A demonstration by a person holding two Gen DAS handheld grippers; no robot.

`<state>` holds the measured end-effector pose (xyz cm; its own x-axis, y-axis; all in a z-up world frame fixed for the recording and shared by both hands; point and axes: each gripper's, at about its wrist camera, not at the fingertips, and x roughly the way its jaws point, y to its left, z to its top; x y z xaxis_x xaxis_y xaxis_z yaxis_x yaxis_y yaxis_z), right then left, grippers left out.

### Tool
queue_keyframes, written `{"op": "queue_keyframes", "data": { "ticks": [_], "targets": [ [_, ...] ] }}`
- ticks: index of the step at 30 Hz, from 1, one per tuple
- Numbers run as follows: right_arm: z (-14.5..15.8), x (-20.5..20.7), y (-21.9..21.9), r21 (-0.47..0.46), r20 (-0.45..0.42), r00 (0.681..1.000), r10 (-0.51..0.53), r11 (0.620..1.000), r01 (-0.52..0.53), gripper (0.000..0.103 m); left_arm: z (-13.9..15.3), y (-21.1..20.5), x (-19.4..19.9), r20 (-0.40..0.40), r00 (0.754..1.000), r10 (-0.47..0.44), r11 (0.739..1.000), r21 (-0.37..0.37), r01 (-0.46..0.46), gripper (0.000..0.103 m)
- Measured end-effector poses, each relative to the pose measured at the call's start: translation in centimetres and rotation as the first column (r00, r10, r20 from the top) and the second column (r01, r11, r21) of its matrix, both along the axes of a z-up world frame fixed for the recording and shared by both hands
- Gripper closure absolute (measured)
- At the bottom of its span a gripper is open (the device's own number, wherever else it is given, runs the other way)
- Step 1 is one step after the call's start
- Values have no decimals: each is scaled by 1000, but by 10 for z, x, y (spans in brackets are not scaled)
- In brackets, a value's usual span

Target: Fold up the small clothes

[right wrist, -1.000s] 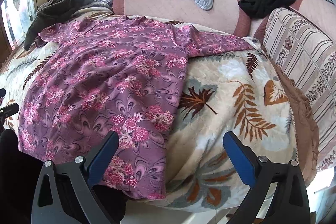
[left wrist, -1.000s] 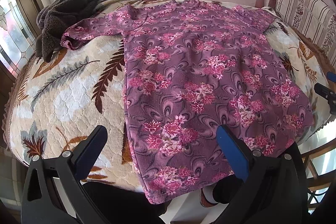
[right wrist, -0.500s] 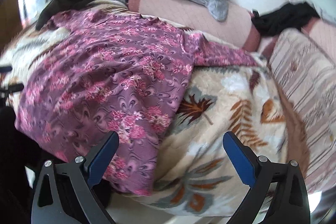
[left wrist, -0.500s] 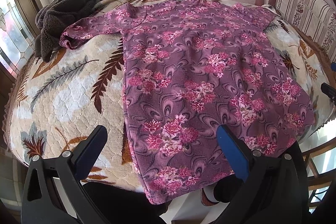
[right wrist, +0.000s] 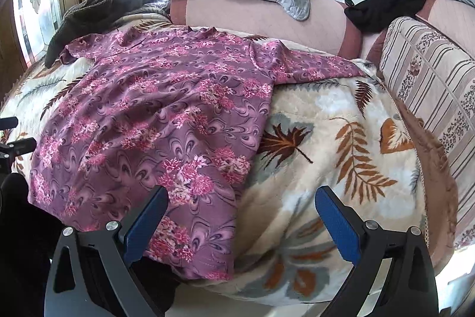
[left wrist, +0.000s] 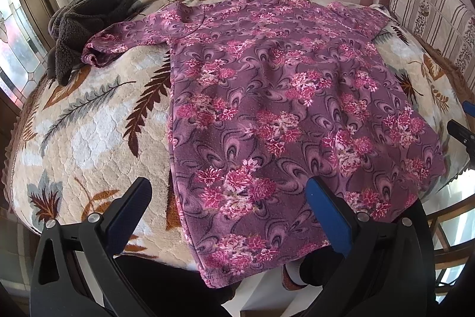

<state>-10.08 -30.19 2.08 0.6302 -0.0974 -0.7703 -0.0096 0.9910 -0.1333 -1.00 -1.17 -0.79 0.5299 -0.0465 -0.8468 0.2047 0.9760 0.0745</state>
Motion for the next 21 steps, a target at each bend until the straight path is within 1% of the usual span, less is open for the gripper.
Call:
{"op": "queue_keyframes", "data": {
  "ticks": [21],
  "targets": [
    [-2,4,2,32,-15,1000,-7,999,8,6,-8,3,1,-22,1000,6,1000,-20,-7,0]
  ]
}}
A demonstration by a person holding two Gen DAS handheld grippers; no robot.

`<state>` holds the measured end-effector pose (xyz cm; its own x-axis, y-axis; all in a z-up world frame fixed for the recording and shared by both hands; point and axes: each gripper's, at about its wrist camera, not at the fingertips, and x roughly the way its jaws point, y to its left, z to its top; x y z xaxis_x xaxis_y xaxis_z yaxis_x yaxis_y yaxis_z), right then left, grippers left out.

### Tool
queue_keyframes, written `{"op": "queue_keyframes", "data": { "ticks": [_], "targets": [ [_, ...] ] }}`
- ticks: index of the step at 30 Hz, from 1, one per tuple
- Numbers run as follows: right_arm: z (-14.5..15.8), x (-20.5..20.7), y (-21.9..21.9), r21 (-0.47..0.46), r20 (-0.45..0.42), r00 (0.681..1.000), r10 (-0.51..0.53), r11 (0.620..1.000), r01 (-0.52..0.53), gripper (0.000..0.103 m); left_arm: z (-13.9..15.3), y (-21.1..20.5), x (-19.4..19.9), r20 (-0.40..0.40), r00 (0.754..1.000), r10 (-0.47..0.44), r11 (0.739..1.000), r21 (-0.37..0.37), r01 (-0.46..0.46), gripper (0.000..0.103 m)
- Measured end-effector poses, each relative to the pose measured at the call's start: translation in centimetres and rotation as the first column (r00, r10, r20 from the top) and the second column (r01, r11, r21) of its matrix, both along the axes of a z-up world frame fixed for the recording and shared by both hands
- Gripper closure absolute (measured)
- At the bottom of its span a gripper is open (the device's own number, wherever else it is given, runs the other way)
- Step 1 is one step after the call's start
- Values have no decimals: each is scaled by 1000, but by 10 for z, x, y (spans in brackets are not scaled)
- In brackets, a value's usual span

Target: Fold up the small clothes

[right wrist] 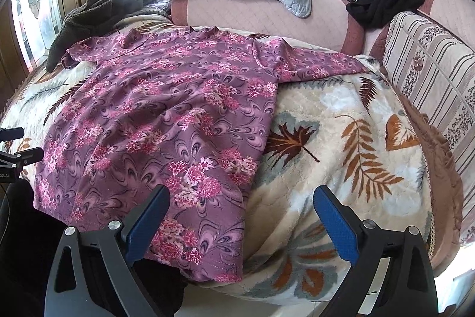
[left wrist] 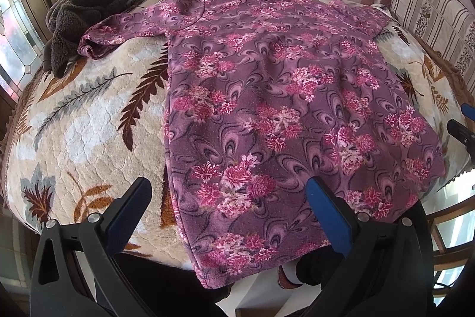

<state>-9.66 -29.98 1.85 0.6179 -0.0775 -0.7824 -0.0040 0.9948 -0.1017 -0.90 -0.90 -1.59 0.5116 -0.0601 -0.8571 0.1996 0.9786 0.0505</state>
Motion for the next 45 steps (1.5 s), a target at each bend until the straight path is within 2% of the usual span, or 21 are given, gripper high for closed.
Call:
{"op": "queue_keyframes", "data": {
  "ticks": [15,19,24,27,30,33,35,36,37,38,39,40,42,45],
  "targets": [
    [-5,4,-4,23,-14,1000,-11,1000,11,7,-6,1,6,-18,1000,3,1000,6,-3,0],
    [-12,8,-18,65,-37,997,-66,996,68,9,-9,10,12,-39,999,25,1000,-15,-26,0],
    [-30,13,-42,127,-99,984,-146,979,158,10,-15,39,21,-77,992,99,995,-19,-101,0],
    [-45,15,-45,192,-150,979,-135,968,163,11,-23,56,23,-123,983,137,989,-47,-143,0],
    [-60,14,-41,263,-199,976,-88,955,140,19,-37,61,21,-190,972,137,985,-78,-154,0],
    [-74,13,-34,332,-248,968,-27,937,111,42,-53,53,18,-257,961,106,986,-95,-134,0],
    [-79,10,-31,370,-269,963,9,924,94,72,-60,47,14,-293,953,80,984,-132,-123,6],
    [-82,10,-30,389,-276,961,27,917,86,80,-59,45,11,-288,954,79,985,-125,-120,7],
    [-82,9,-29,401,-274,961,39,913,78,94,-57,41,9,-276,959,70,987,-118,-106,22],
    [-80,8,-28,408,-261,964,51,911,62,99,-53,38,8,-265,963,53,991,-106,-83,51],
    [-73,6,-26,402,-237,970,60,915,42,99,-48,36,8,-258,965,35,994,-89,-60,74],
    [-66,3,-25,393,-210,976,65,919,24,99,-44,37,9,-275,961,23,993,-109,-55,97],
    [-38,-5,-30,417,-121,990,66,909,-10,99,-37,47,13,-305,952,25,980,-180,-84,99],
    [-21,-16,-42,424,-69,997,37,906,-4,99,-30,56,12,-309,950,37,976,-192,-100,99]
  ]
}}
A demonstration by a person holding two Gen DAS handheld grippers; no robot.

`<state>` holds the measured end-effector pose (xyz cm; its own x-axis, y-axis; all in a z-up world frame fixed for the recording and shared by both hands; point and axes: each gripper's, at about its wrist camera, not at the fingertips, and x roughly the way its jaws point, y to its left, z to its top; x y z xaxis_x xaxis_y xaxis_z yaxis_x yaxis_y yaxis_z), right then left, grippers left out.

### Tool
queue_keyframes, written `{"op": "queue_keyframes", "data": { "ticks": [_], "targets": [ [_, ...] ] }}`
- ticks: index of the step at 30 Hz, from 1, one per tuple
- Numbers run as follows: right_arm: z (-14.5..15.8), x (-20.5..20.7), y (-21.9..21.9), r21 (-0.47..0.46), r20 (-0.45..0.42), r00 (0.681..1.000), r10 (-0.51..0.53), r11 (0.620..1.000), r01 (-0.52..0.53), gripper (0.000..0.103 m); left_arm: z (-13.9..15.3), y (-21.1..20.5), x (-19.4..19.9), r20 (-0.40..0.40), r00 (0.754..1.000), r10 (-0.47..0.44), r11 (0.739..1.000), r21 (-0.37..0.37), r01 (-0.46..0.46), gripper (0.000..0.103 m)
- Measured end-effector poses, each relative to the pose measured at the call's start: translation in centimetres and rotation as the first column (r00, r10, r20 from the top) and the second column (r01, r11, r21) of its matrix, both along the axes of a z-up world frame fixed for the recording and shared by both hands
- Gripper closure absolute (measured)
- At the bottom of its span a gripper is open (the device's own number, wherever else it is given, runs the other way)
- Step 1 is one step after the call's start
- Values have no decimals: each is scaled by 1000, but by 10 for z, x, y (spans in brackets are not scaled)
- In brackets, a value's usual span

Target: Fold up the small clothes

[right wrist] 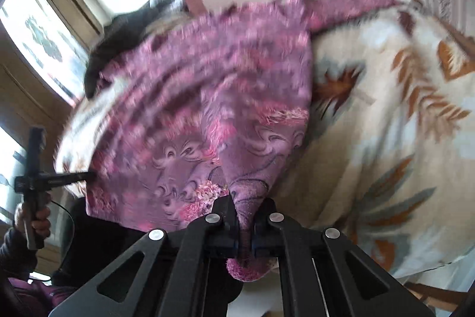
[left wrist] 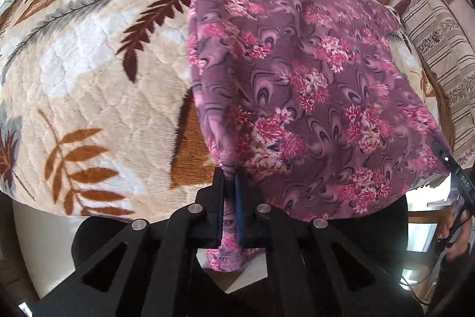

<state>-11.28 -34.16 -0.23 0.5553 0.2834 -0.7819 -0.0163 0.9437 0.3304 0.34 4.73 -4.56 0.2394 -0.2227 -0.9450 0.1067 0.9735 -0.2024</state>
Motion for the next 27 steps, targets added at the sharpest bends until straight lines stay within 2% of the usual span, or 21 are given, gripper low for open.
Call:
{"op": "queue_keyframes", "data": {
  "ticks": [1,4,6,7,9,13,15,17,18,23,27],
  "targets": [
    [-2,-3,-3,3,-9,1000,-8,1000,8,99,0,1,-1,1,1000,2,1000,9,-2,99],
    [-33,-8,-7,-41,-103,994,-26,999,22,99,-8,6,-2,-7,1000,-3,999,42,3,99],
    [-55,-6,-15,-15,-184,982,-50,999,48,99,-14,9,-6,-29,1000,-2,999,46,4,99],
    [-57,-6,-19,-2,-197,978,-69,998,70,98,-12,11,-8,-32,999,-7,999,39,8,99],
    [-48,-6,-26,9,-179,980,-87,996,90,92,-1,17,-13,-6,1000,-24,1000,18,24,99],
    [-16,3,-43,-13,-79,988,-132,991,131,91,33,30,-21,103,994,-43,999,21,41,96],
    [-3,19,-59,-6,-48,984,-174,985,174,90,48,30,-11,141,989,-39,999,15,37,83],
    [3,40,-74,18,-31,975,-219,975,220,87,55,24,6,157,988,-17,1000,-4,18,43],
    [4,51,-84,30,-28,969,-245,969,246,86,58,19,21,171,985,4,1000,-20,0,40],
    [12,121,-148,66,-17,910,-415,907,415,81,50,-33,106,184,983,4,999,-50,5,40],
    [18,191,-219,75,11,827,-562,825,560,79,40,-70,161,197,980,-10,1000,-24,15,40]
  ]
}}
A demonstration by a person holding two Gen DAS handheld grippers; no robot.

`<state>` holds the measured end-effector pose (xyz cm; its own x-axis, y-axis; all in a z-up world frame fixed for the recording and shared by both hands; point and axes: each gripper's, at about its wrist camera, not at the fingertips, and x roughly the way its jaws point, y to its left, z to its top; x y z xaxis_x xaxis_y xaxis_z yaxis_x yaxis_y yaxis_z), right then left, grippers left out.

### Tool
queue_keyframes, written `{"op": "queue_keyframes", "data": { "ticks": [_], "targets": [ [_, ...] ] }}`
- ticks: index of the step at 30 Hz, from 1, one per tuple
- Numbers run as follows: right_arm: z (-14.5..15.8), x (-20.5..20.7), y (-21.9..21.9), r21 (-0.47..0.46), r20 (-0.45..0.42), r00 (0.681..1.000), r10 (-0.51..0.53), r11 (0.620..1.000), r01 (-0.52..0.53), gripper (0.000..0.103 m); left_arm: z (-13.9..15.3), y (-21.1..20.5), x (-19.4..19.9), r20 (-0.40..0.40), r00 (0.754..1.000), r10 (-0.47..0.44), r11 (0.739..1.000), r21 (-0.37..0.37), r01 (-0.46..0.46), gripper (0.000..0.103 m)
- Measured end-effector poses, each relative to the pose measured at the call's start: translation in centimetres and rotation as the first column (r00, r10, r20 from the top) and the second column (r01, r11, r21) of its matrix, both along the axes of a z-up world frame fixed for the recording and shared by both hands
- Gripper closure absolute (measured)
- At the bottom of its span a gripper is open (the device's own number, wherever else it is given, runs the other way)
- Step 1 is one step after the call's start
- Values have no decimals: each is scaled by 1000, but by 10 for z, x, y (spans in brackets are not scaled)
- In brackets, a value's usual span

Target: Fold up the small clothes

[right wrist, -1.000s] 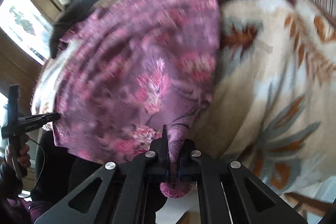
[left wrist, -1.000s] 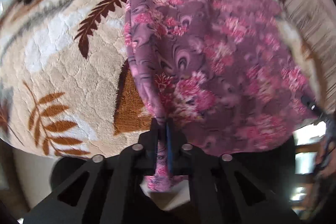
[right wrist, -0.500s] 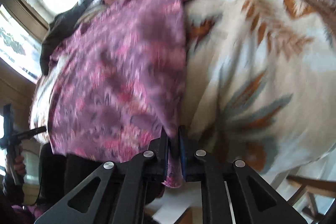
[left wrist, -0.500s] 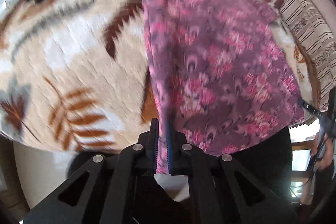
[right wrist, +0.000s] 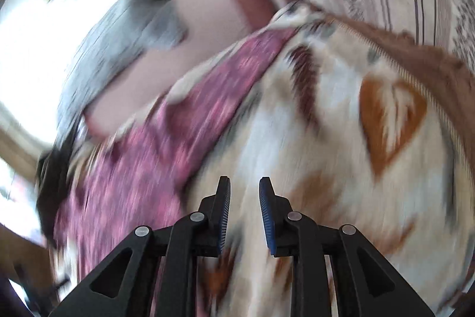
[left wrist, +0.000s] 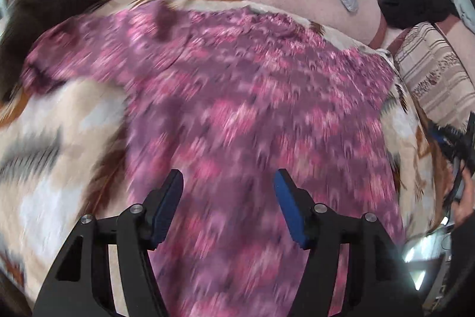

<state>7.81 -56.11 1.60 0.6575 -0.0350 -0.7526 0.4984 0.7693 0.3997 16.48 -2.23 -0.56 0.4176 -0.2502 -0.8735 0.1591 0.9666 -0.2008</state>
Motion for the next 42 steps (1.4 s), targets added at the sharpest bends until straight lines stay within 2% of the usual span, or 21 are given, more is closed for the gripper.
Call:
{"op": "queue_keyframes", "data": {
  "ticks": [2,8,12,15,18,21,22,23,24,25,27,29,31,32,35,37,39,40,41,42],
  "targets": [
    [-5,31,-30,-2,-2,998,-65,998,65,74,-5,-16,25,14,1000,-5,1000,3,5,40],
    [-34,117,-93,59,-5,979,-203,977,203,74,-29,-51,84,46,998,-46,997,60,43,40],
    [-59,167,-116,85,6,969,-245,966,244,70,-36,-62,93,92,992,-92,993,89,84,40],
    [-79,192,-125,84,-4,965,-263,961,262,66,-47,-68,98,76,989,-123,990,80,117,40],
    [-90,206,-125,62,27,962,-272,961,270,64,-56,-74,99,59,987,-152,986,84,147,40],
    [-91,214,-124,55,59,965,-256,966,253,61,-58,-77,97,81,984,-161,983,97,153,40],
    [-90,217,-122,36,55,969,-243,970,241,71,-58,-77,97,83,984,-159,984,97,151,40],
    [-89,220,-121,8,36,975,-219,976,218,94,-58,-77,99,82,984,-156,985,91,148,40],
    [-87,222,-121,-13,17,979,-205,979,205,99,-57,-77,100,82,985,-154,986,82,147,40],
    [-83,220,-121,-24,34,976,-216,976,217,99,-56,-76,101,81,985,-150,986,79,144,40],
    [-66,201,-124,-37,125,957,-262,963,268,99,-52,-74,105,79,987,-139,989,63,135,40],
    [-54,181,-131,-47,158,935,-318,943,329,100,-48,-71,110,88,988,-125,991,51,121,40],
    [-48,156,-141,-18,188,909,-372,924,382,100,-44,-66,115,103,989,-103,994,54,97,40],
    [-51,146,-146,-11,175,906,-385,919,393,100,-44,-64,118,108,990,-91,995,56,86,40],
    [-77,129,-161,46,29,915,-403,915,402,98,-55,-60,129,73,996,-58,996,65,53,40],
    [-79,109,-166,95,71,898,-434,899,427,91,-63,-57,132,44,998,-44,997,60,42,40],
    [-74,92,-171,133,140,854,-501,864,485,75,-62,-59,128,66,996,-60,995,81,54,39],
    [-75,92,-174,153,145,852,-503,862,483,59,-62,-60,127,64,996,-64,995,85,58,37],
    [-76,95,-177,170,139,853,-503,861,480,54,-63,-61,126,63,996,-65,995,85,59,36],
    [-77,100,-179,162,120,856,-503,860,483,54,-63,-62,125,66,996,-67,994,88,61,35]
  ]
}}
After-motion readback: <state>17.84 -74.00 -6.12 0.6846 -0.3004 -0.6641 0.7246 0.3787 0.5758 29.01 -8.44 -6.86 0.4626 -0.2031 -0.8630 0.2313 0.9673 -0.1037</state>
